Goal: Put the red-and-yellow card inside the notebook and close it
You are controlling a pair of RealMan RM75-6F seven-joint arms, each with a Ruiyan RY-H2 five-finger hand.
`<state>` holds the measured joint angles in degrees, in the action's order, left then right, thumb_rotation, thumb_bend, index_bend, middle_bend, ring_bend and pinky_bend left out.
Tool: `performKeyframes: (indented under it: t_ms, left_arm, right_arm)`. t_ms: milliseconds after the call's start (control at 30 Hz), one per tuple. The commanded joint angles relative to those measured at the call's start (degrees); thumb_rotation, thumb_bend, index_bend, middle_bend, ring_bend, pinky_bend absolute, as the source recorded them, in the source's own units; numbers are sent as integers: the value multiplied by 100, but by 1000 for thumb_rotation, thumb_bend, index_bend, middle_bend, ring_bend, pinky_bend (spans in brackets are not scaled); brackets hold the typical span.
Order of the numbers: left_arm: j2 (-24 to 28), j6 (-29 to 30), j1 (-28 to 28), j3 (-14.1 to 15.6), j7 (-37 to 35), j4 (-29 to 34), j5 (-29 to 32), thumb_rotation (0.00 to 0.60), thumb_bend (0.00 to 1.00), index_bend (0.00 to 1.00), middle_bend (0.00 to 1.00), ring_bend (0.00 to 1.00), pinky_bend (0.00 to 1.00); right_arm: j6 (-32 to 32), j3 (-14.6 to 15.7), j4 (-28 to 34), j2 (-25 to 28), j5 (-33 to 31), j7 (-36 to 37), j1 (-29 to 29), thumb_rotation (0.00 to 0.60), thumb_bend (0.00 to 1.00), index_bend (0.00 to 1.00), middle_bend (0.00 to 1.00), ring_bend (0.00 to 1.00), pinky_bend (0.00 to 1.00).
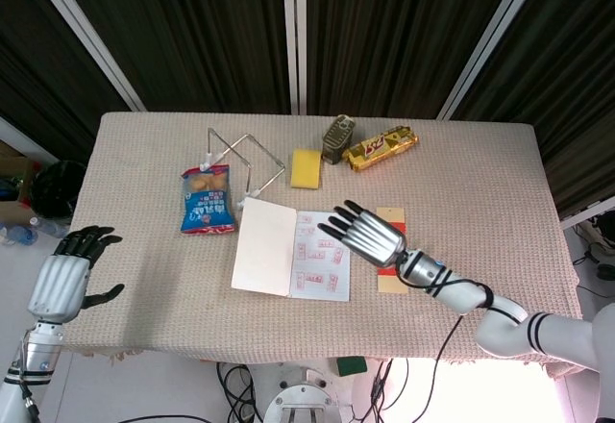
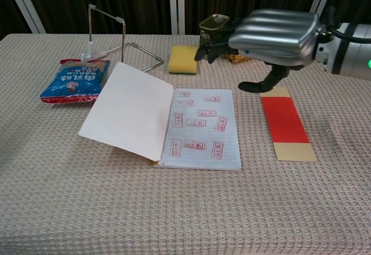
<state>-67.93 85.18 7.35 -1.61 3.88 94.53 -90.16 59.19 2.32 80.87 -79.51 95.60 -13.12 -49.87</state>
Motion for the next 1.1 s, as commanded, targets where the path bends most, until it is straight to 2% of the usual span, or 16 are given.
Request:
performKeyframes:
  t_ms: [33,167,333,467,733,1100]
  left_arm:
    - [-24,-9,12,-8,17,9,10,600,39,282,212,163,209]
    - [-57,-38,40,-22,61,54,26,600,39,282,212,163,209]
    - [-54,-67,51,-13,141,130,44,600,39,282,212,163,209]
    - [-25,-67,43,-17,185,193,81,600,39,282,212,163,209]
    - [-18,-73,29,-6,221,232,126,600,38,282,213,163,209]
    - [-11,-59,10,-2,175,213,152,600,38,282,212,163,209]
  right_arm:
    - [307,439,-194,317,363,166,354,600,114,258,260,182,226]
    - [401,760,-657,324,735,257,514,600,2,273,238,130,157]
    - [373,886,-1247,102,984,420,541,600,0,273,173,42,56]
    - [377,923,-1739,-125,1112,582,546,600,48,275,162,25,19]
    - [445,921,-2503,-614,1268,938,523,600,106,275,154,25,10]
    - [330,921,-2756,-812,1286,1133,444,600,141,275,148,21,10]
